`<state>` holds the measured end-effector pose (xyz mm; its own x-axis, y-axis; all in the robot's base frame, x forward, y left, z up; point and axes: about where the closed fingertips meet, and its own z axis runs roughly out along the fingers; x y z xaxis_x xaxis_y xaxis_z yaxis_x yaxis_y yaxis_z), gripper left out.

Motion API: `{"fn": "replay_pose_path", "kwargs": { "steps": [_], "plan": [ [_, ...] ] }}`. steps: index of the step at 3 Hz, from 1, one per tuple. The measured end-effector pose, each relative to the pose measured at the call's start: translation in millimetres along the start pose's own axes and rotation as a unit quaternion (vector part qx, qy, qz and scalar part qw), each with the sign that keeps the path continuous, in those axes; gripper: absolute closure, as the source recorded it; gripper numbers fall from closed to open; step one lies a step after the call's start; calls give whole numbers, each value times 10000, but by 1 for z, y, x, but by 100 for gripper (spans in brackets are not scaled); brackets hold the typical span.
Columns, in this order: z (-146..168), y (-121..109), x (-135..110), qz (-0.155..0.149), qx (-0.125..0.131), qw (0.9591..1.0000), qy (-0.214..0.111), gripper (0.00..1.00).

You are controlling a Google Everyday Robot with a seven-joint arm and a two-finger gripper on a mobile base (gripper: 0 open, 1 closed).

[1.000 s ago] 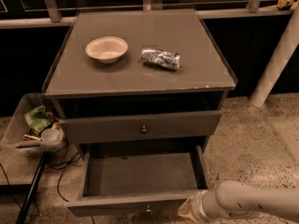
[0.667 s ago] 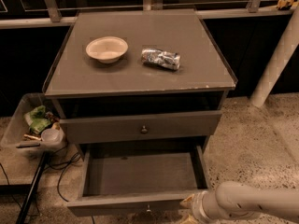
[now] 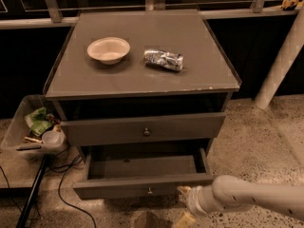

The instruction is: Close middle drawer

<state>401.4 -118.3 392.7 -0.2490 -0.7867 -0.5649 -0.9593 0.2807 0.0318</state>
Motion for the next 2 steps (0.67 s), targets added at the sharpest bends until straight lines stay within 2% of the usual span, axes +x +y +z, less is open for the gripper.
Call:
{"fn": "replay_pose_path", "kwargs": {
  "steps": [1, 2],
  "plan": [
    [13, -45, -26, -413, -11, 9983, -410, 42],
    [10, -87, -32, -613, 70, 9953, -752, 65]
  ]
}}
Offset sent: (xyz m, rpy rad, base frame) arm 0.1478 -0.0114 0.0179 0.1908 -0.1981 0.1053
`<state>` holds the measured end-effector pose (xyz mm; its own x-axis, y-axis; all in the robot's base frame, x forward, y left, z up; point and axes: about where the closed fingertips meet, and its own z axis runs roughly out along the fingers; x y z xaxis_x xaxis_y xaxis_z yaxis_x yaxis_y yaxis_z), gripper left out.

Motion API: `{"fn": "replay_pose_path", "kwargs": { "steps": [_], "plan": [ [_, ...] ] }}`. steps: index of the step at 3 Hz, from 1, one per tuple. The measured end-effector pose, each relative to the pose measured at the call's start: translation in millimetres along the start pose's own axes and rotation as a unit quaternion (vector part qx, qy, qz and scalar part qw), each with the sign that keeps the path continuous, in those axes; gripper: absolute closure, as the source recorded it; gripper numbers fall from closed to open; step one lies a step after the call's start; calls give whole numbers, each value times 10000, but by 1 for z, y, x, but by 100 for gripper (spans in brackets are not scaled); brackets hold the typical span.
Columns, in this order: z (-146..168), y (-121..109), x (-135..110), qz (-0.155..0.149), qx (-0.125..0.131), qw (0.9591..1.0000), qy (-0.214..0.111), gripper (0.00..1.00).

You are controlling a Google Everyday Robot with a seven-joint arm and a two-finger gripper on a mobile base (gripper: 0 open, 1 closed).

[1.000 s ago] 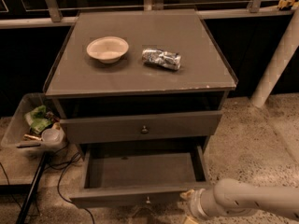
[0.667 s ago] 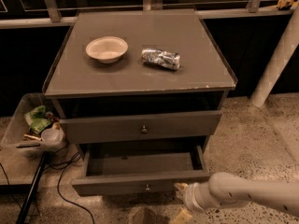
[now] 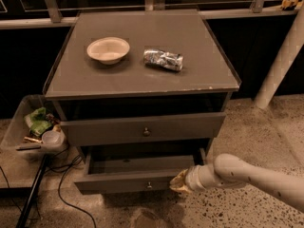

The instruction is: Close middle drawer

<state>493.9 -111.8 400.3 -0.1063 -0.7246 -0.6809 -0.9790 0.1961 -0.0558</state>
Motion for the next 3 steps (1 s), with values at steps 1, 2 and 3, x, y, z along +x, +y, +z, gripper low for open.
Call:
{"fn": "replay_pose_path", "kwargs": {
  "steps": [1, 2, 3],
  "plan": [
    [-4, -10, 6, 11, 39, 9999, -118, 88],
    [-4, -10, 6, 10, 37, 9999, -119, 87],
    [-4, -10, 6, 10, 37, 9999, -119, 63]
  ]
}}
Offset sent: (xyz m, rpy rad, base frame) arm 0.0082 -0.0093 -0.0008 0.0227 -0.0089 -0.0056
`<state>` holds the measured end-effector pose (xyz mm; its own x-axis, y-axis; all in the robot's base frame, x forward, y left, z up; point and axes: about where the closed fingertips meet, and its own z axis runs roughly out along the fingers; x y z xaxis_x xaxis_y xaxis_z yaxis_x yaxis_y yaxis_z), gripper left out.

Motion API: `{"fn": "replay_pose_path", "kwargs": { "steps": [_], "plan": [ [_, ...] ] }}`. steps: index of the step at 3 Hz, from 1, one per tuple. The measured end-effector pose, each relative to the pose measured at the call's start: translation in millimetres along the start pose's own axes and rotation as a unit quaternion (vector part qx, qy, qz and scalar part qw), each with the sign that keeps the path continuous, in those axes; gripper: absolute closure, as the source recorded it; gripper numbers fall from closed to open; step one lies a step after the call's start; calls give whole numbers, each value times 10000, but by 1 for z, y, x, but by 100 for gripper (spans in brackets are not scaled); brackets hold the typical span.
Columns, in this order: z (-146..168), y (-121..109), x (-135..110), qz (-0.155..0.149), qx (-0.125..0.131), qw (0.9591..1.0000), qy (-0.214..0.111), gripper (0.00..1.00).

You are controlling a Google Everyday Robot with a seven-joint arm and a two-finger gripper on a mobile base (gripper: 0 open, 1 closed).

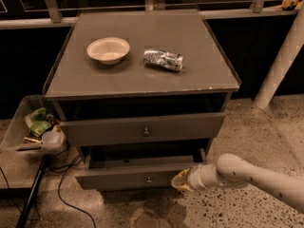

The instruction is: Close middle drawer

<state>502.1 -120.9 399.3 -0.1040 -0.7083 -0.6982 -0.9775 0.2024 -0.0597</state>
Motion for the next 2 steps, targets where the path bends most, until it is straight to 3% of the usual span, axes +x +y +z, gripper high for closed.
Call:
{"fn": "replay_pose_path", "kwargs": {
  "steps": [1, 2],
  "plan": [
    [0, 0, 0, 0, 0, 10000, 0, 39],
    [8, 1, -2, 11, -199, 9998, -20, 16]
  ]
}}
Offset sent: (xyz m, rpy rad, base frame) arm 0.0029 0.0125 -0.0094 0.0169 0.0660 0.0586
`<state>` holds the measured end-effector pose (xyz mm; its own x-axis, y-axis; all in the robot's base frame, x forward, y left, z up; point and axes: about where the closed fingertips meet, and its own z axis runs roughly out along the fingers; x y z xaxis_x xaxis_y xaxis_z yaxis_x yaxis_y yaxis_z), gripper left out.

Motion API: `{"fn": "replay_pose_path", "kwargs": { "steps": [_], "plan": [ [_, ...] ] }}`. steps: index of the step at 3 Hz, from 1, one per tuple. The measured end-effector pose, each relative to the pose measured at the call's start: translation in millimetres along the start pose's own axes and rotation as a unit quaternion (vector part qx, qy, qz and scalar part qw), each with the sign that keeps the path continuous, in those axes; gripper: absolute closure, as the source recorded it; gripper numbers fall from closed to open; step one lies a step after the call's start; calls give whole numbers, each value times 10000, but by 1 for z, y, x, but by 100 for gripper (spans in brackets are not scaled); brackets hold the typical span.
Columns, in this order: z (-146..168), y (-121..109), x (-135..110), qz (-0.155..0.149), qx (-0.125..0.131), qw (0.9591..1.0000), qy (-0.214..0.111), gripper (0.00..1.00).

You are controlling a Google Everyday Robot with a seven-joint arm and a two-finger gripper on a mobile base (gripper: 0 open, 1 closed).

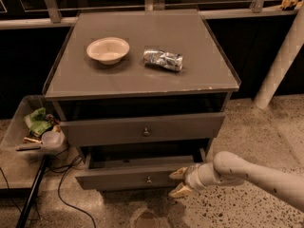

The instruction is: Close middle drawer

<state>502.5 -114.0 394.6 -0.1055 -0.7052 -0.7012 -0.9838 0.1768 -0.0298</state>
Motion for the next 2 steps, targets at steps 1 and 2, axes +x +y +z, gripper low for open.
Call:
{"fn": "replay_pose_path", "kwargs": {
  "steps": [1, 2],
  "plan": [
    [22, -47, -13, -183, 28, 9998, -57, 0],
    [22, -47, -13, -183, 28, 9998, -58, 0]
  ]
}}
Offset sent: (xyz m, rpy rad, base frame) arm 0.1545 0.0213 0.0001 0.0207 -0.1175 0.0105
